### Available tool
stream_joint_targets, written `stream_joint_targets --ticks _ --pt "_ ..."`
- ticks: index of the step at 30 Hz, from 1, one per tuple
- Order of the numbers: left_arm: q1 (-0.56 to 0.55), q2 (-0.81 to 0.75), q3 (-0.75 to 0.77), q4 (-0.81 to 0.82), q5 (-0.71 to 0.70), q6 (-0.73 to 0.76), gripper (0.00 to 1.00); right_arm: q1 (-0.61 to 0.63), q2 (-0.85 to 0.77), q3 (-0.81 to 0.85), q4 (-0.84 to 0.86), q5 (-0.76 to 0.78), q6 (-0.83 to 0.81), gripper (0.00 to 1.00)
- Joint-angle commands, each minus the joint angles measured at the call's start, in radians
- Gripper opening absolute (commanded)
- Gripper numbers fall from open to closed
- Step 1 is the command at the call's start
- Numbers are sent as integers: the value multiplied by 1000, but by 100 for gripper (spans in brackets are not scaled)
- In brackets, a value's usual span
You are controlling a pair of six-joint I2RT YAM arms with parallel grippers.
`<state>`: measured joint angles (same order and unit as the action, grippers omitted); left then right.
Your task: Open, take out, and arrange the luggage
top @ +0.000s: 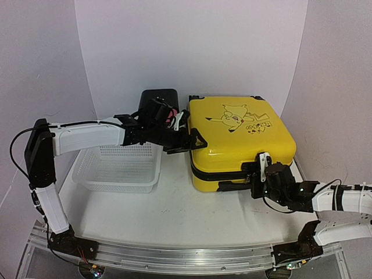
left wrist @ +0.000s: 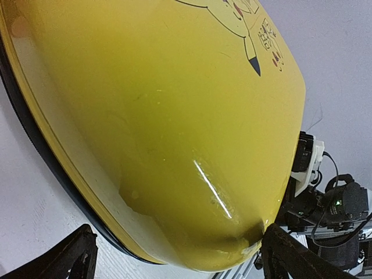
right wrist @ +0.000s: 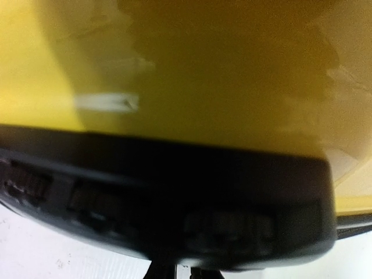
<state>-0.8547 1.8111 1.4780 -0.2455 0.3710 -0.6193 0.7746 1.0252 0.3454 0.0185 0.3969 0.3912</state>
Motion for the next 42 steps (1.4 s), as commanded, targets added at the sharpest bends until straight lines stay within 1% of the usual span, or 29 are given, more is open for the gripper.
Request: stream_joint_targets --ticks 1,4,9,10,12,13,15,16,18,19,20,21,24,27,29,30,32,33,35,37,39,41,42 --pt "-21 -16 -10 -43 -85 14 99 -14 -15 59 13 150 29 0" --pt "-42 -10 4 -45 -127 7 99 -14 -47 58 -68 195 9 0" --pt "-73 23 45 -72 -222 -6 99 -16 -80 81 -191 167 -11 0" --pt "-80 31 57 -78 -236 -5 100 -16 -71 100 -232 175 -2 0" --pt "-93 43 79 -85 -260 0 99 -16 -34 150 -335 254 70 0" --pt "-100 45 87 -89 -275 3 99 -16 -18 160 -354 276 83 0" --pt "-110 36 88 -100 -323 11 96 -16 11 175 -359 268 70 0" --pt "-117 18 74 -100 -378 20 95 -17 22 181 -337 230 43 0" --pt "-129 -33 31 -90 -440 59 95 -15 52 188 -235 2 -89 0" --pt "-130 -57 7 -79 -447 74 94 -15 67 196 -195 -111 -159 0" --pt "-130 -85 -25 -67 -454 86 93 -15 80 205 -162 -194 -180 0" --pt "-130 -118 -64 -49 -457 93 92 -15 91 211 -132 -250 -200 0" --pt "-129 -219 -185 -2 -455 94 91 -15 135 236 -53 -324 -201 0" --pt "-130 -304 -279 10 -426 68 92 -15 203 291 -28 -341 -163 0" --pt "-133 -342 -327 27 -386 45 93 -14 234 310 -26 -356 -134 0" --pt "-141 -347 -351 37 -376 43 93 -14 244 311 1 -369 -122 0" --pt "-170 -332 -361 46 -375 44 92 -14 262 314 8 -386 -112 0" --pt "-179 -319 -360 49 -374 30 91 -13 270 326 -10 -366 -113 0" --pt "-185 -291 -365 94 -323 -19 87 -12 279 353 -140 -259 -100 0" --pt "-188 -258 -385 186 -284 -97 82 -9 277 354 -189 -191 -104 0" --pt "-190 -208 -388 286 -241 -159 81 -8 265 337 -189 -218 -112 0" --pt "-194 -158 -374 323 -255 -262 81 -6 254 333 -171 -262 -109 0" --pt "-194 -130 -369 340 -257 -310 78 -5 252 335 -158 -281 -104 0"
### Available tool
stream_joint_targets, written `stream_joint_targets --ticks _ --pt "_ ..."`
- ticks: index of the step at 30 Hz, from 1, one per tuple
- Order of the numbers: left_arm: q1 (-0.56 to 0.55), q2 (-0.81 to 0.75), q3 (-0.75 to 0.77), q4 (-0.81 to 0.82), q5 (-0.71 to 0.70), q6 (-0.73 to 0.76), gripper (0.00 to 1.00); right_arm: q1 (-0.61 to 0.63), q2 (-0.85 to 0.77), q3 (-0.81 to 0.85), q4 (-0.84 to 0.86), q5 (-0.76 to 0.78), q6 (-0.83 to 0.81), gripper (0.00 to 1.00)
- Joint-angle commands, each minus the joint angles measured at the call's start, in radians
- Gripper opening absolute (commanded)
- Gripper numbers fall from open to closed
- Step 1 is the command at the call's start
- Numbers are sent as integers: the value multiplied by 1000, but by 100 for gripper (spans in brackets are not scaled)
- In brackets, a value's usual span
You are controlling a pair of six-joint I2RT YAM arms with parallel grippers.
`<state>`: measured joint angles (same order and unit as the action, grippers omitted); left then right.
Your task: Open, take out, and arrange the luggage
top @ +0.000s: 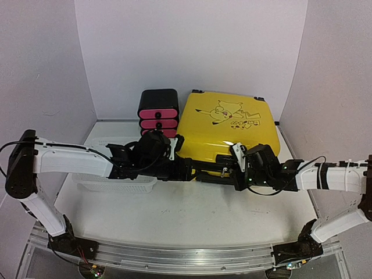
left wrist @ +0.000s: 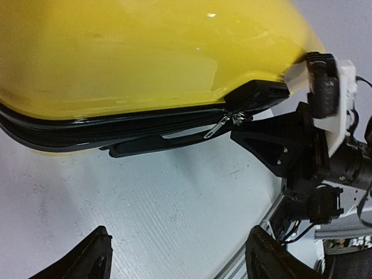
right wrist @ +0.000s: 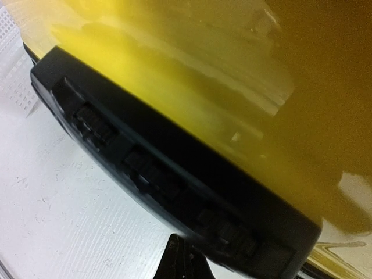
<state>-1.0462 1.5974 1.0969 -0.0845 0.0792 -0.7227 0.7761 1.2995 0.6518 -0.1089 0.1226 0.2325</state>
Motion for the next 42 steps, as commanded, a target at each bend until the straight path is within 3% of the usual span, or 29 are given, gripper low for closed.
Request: stream_joint_targets --ticks 1,6,10,16,23,31,35,38,42 --pt "-3 116 18 187 27 -267 76 -4 -22 30 -11 -19 65 0" --pt "-12 199 8 218 -26 -556 69 22 32 82 37 -51 50 0" --pt "-50 239 -24 329 -150 -689 64 28 60 88 93 -96 34 0" --pt "-66 322 -20 451 -226 -846 75 51 87 86 141 -180 9 0" --pt "-66 408 -5 607 -271 -900 66 76 84 66 147 -156 -13 0" --pt "-76 389 0 665 -325 -812 78 93 75 34 145 -127 -12 0" --pt "-78 379 -14 687 -356 -819 62 101 71 34 142 -123 -16 0" --pt "-77 395 -12 687 -406 -865 59 108 64 37 142 -123 -21 0" --pt "-75 421 30 688 -441 -847 67 120 67 45 133 -96 -30 0"
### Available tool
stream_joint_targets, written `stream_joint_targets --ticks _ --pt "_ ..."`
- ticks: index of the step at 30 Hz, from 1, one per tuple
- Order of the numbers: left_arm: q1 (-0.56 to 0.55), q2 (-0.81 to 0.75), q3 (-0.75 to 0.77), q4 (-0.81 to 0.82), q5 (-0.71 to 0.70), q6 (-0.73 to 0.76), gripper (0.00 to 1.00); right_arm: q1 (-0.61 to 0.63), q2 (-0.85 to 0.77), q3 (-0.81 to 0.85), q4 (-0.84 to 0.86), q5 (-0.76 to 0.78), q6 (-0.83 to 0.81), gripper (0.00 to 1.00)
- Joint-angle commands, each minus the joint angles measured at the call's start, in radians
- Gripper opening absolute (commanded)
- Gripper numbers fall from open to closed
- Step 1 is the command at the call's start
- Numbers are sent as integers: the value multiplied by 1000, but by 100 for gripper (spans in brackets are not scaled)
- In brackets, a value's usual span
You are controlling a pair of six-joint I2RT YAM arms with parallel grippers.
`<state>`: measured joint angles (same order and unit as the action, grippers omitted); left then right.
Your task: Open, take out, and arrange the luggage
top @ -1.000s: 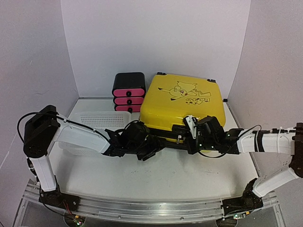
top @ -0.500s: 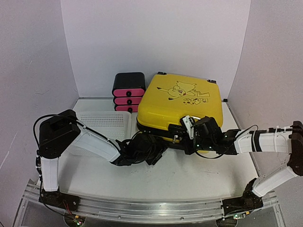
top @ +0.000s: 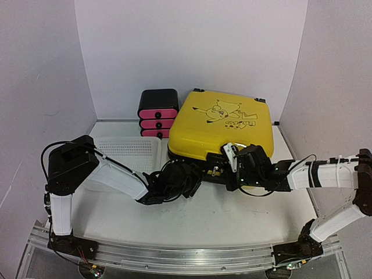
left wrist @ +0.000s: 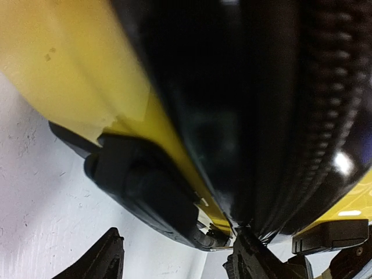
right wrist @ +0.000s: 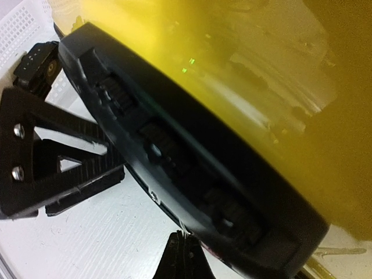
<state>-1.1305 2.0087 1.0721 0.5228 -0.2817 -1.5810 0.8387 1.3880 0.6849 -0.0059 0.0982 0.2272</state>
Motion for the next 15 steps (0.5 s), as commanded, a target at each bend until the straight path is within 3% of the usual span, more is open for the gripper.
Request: stream_joint_targets --ticks 1,8,15 --pt "9 18 64 80 -79 10 65 61 -20 11 29 -70 -24 0" --pt "9 96 86 81 -74 -88 47 76 -18 14 -6 50 30 0" --pt "39 71 51 81 -114 -10 24 77 -103 -60 -159 361 164 0"
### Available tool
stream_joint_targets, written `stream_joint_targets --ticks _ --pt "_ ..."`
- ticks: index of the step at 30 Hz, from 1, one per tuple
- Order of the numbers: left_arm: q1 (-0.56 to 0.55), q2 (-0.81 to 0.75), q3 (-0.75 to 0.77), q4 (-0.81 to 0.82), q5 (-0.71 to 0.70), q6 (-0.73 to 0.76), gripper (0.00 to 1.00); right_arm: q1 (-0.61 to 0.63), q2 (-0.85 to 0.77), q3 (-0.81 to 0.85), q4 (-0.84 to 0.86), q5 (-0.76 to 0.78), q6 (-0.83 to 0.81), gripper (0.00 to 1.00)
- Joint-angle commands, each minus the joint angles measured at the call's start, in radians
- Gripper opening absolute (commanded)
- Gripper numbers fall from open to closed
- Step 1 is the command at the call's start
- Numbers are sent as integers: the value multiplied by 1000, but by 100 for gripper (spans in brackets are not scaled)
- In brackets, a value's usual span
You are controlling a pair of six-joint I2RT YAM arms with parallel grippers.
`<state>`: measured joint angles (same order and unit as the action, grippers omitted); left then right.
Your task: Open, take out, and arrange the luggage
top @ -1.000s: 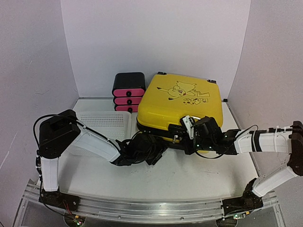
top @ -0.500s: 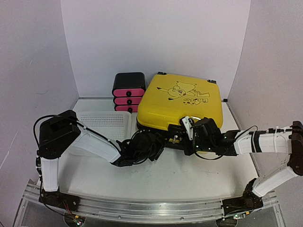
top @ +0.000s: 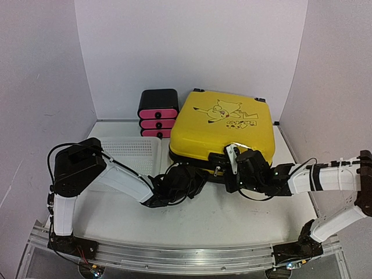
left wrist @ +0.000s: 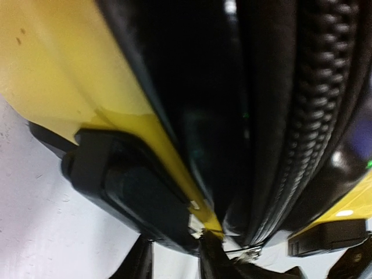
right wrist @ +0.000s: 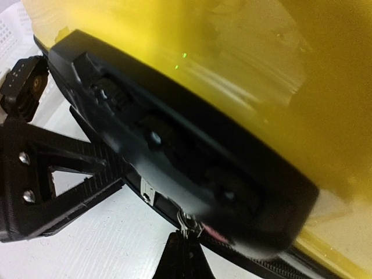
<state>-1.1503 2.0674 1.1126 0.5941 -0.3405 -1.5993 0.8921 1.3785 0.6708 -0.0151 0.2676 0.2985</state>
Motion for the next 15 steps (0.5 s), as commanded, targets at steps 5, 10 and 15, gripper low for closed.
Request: stream_joint_targets --ticks 5,10,15 --pt "81 -11 -31 9 -73 45 15 22 -146 -45 -309 344 121 0" --pt "104 -43 -67 10 -93 79 14 2 -225 -87 -367 265 148 0" --pt "120 -77 -57 10 -48 201 14 -141 -265 -135 -225 -141 134 0"
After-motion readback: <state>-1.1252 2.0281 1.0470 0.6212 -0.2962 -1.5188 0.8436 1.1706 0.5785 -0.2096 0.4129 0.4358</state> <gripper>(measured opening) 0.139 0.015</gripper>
